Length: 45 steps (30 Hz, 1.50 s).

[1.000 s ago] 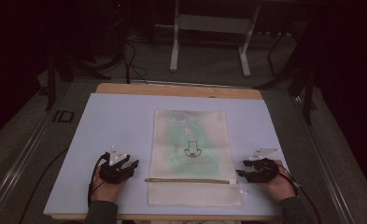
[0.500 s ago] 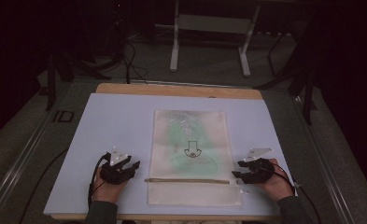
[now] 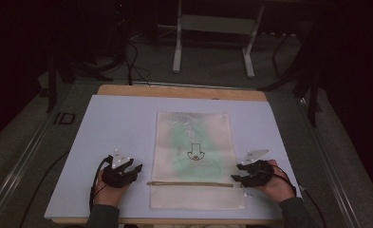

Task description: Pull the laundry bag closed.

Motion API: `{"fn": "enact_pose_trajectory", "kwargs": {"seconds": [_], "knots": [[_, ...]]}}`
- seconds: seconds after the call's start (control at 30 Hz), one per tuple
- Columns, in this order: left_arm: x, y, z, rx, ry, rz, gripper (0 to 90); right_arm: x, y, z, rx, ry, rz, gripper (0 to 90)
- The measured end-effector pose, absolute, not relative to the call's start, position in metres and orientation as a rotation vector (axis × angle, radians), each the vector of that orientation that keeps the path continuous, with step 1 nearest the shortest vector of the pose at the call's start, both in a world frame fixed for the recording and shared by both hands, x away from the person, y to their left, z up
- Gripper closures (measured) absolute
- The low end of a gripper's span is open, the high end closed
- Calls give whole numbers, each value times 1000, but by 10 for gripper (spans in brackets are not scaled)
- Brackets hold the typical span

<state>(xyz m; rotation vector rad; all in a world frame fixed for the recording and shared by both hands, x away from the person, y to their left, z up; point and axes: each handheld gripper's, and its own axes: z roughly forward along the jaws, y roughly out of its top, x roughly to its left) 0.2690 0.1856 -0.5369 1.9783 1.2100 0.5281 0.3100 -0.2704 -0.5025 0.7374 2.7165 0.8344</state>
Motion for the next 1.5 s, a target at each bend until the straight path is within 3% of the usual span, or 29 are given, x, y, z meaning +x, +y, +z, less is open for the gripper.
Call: {"fn": "enact_pose_trajectory", "kwargs": {"seconds": [1.5], "knots": [[272, 185, -541, 1984, 1201, 484, 540, 321, -196, -488, 494, 2834, 807, 495]]}}
